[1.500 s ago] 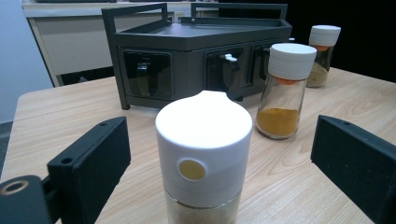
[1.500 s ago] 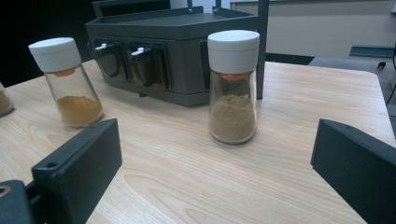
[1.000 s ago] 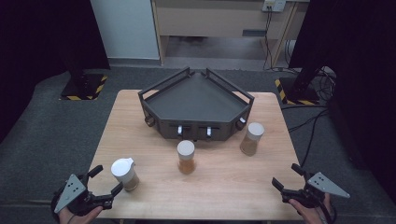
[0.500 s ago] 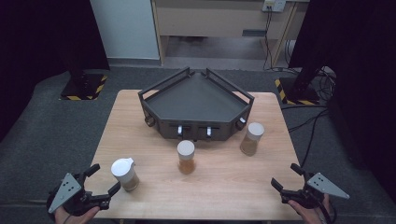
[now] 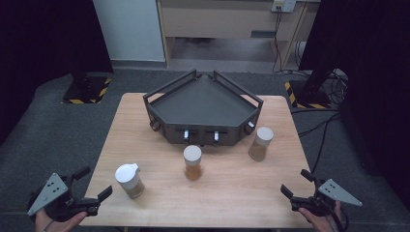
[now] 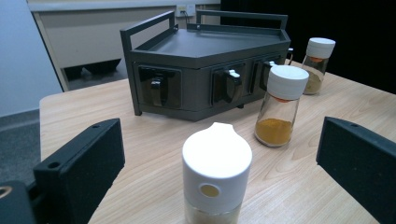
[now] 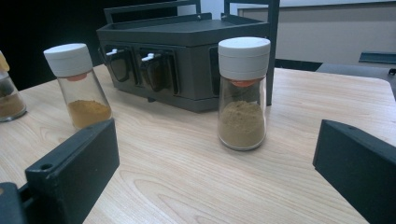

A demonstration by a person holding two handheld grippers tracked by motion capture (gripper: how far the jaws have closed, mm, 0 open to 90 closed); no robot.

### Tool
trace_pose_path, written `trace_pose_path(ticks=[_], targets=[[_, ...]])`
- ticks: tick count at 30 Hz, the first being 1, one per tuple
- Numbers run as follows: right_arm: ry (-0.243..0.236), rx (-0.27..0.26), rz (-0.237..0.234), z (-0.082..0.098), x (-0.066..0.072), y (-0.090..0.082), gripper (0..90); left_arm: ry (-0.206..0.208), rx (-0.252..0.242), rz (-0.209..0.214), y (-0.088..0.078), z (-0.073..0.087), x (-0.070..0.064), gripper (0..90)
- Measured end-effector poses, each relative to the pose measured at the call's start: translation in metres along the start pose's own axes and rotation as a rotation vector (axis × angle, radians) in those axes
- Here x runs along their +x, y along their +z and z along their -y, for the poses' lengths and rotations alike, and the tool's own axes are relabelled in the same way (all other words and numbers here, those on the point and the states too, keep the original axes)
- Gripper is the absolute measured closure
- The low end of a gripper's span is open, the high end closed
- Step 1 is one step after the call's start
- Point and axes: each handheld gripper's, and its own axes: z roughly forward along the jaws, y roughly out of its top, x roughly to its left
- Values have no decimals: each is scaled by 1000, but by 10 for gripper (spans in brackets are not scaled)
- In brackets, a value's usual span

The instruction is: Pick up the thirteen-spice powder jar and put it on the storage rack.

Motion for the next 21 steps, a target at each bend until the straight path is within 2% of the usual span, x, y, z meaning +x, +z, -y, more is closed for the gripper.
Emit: trace_pose_path(ticks=[5, 11, 13, 21], targets=[[2, -1, 0, 0, 0, 0, 10, 10, 64, 16, 1, -19, 6, 0], [1, -2, 0, 0, 0, 0, 11, 50, 133, 46, 9, -39, 10, 0], [2, 0, 2, 0, 0, 0, 11, 66, 153, 51, 13, -43, 11, 0], [3, -2, 3, 0, 0, 0, 11, 87, 218, 80, 29, -55, 18, 2]])
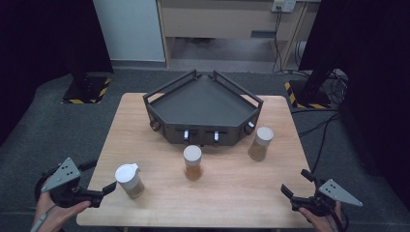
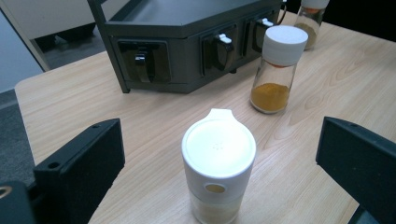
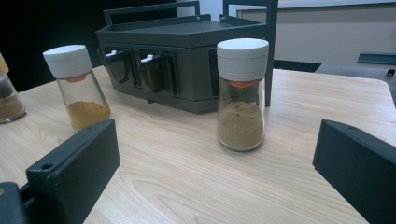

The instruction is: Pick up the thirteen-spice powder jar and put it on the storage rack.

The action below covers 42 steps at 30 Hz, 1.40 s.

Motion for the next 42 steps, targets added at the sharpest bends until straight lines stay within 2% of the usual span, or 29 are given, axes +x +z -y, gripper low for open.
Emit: trace_pose_path(ticks=[6, 11, 18, 25, 29, 31, 38, 42], targets=[[-3, 0, 0, 0, 0, 0, 12, 2, 47, 23, 14, -5, 7, 8], [-2, 1, 0, 0, 0, 0, 12, 31, 103, 40, 32, -11, 9, 17], [-1, 0, -1, 0, 0, 0, 11, 25, 138, 68, 54, -9, 14, 35], [-3, -5, -2, 1, 0, 0, 10, 17, 145, 82, 69, 1, 17, 80], [-1, -6, 1, 1, 0, 0, 10, 16, 133, 92, 74, 6, 17, 106], [1, -4, 1, 1, 0, 0, 10, 24, 124, 100, 77, 8, 17, 146], [-1, -6, 3, 1, 0, 0, 9, 20, 112, 105, 80, 11, 18, 189], [-5, -7, 3, 1, 0, 0, 9, 30, 105, 94, 79, 14, 17, 264]])
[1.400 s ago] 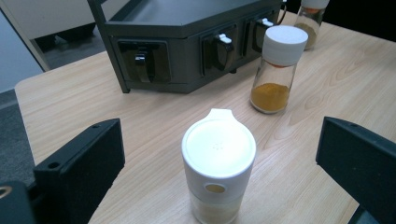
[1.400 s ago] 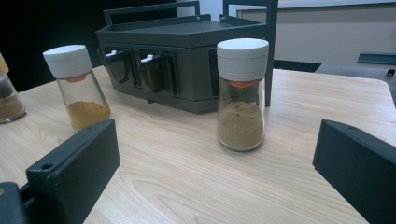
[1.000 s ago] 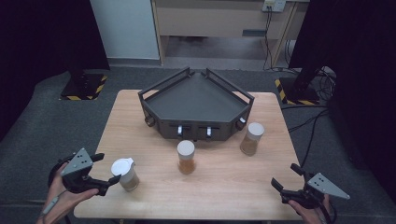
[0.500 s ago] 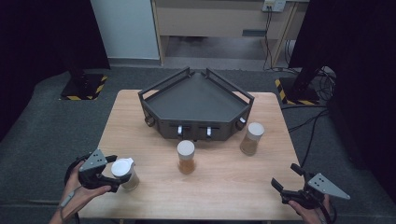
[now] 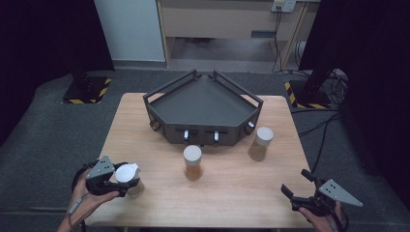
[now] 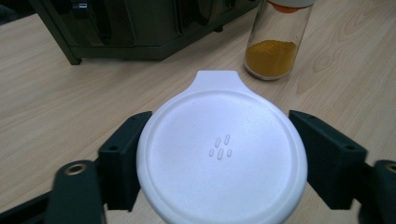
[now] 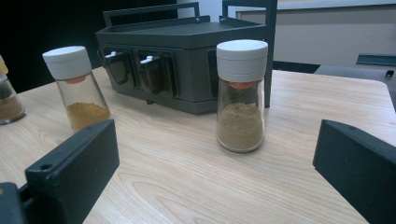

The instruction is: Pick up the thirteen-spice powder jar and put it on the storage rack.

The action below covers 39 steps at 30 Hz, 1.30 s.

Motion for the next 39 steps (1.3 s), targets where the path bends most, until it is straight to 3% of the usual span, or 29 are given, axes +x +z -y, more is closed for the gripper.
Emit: trace_pose_path(ticks=[2, 22, 28, 39], targets=[[0, 0, 0, 0, 0, 0, 9, -5, -7, 0, 0, 1, 1, 295], [2, 6, -3, 0, 0, 1, 9, 18, -14, 23, 1, -9, 1, 299], [2, 8, -6, -1, -1, 2, 9, 24, -28, 37, 1, -21, 4, 299], [2, 7, -7, 0, -1, 1, 9, 45, -37, 78, 9, -58, 12, 300]])
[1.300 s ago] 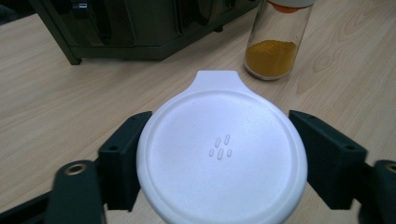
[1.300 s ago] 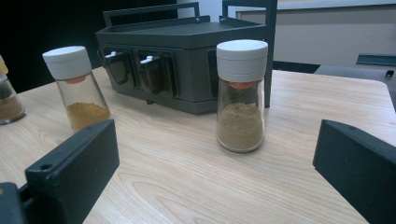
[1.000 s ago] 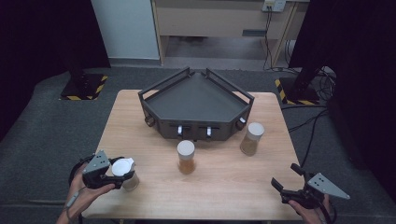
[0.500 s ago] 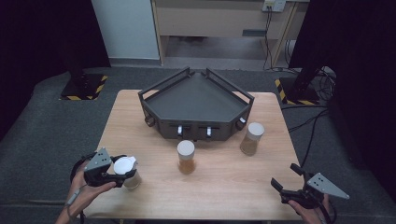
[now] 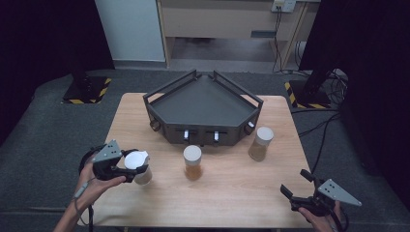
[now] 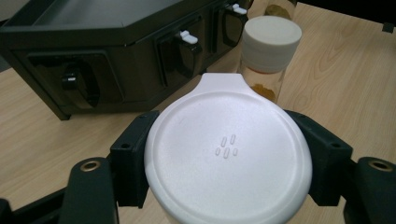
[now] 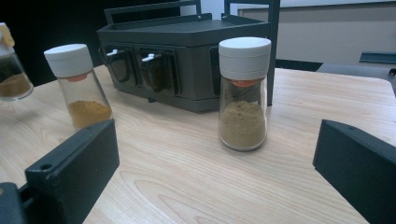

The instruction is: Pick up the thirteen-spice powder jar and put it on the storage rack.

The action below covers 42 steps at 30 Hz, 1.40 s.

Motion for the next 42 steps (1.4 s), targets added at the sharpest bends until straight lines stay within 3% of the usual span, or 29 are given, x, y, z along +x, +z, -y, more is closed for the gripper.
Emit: trace_pose_path(ticks=[11, 23, 31, 42], targets=[[1, 1, -1, 0, 0, 0, 9, -8, -17, 23, 8, -47, 13, 300], [4, 4, -6, 0, -1, 0, 9, 7, 11, 30, 18, -100, 23, 300], [3, 3, -5, 0, -1, 0, 9, 26, 25, 26, 23, -124, 26, 300], [6, 2, -7, 0, -1, 0, 9, 18, 37, 15, 27, -136, 30, 300]])
